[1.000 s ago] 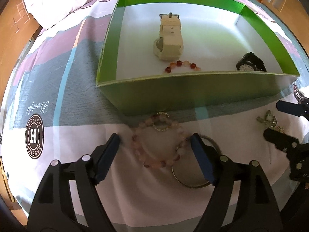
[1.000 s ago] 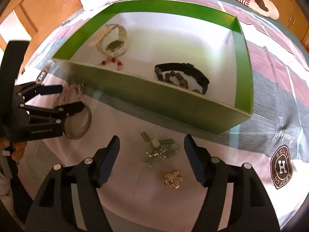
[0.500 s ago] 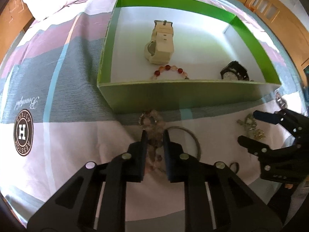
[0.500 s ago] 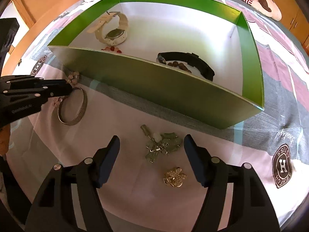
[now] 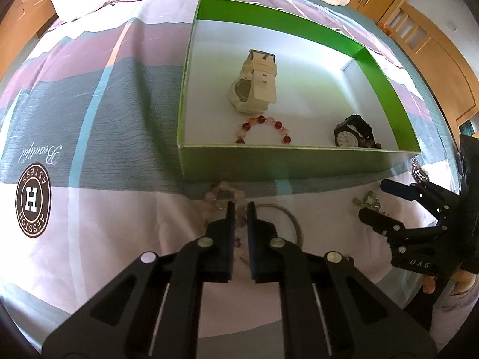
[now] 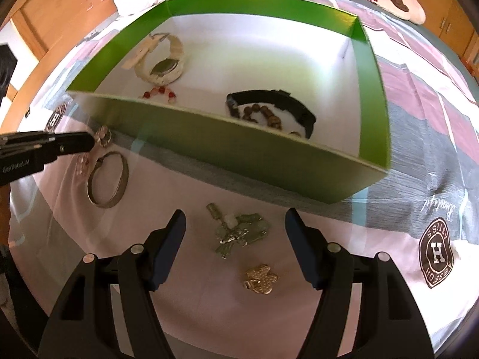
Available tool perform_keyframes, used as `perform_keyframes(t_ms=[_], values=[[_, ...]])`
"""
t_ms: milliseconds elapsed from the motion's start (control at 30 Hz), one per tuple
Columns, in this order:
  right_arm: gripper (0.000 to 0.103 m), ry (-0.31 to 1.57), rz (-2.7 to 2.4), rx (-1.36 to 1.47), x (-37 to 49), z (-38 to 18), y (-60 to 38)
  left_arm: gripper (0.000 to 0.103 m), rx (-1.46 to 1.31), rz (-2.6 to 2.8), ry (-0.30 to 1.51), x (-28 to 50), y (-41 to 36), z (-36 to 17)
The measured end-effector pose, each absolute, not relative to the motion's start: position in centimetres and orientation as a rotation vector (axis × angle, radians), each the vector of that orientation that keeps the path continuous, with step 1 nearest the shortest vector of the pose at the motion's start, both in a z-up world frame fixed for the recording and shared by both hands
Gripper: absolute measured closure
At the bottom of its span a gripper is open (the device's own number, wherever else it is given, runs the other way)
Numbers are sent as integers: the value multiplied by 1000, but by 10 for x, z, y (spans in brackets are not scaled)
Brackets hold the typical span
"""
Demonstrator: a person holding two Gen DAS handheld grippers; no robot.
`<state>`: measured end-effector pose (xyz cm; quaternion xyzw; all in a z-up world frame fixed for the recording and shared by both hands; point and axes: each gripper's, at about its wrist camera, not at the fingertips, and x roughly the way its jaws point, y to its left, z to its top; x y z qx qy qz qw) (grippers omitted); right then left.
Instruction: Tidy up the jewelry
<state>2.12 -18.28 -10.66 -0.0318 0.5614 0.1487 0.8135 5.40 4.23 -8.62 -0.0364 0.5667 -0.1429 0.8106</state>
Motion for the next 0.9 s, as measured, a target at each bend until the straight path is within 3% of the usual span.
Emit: perform_keyframes(t_ms=[367, 567, 667, 733, 900], values=[[36, 1204, 379, -162, 13, -114, -161, 87, -28, -323, 1245, 53, 27, -99], [76, 1186, 428, -186, 9, -111, -154, 78, -6, -313, 1260, 54, 22, -106], [81, 1179, 432, -198, 9, -110, -151, 81, 6, -309, 1256, 55, 19, -108], [81, 1175, 435, -185, 9, -109, -153, 92, 3, -305, 1252, 56, 19, -107], [90, 1141, 451, -161, 7, -99, -156, 95, -33, -327, 1198, 55, 24, -90]])
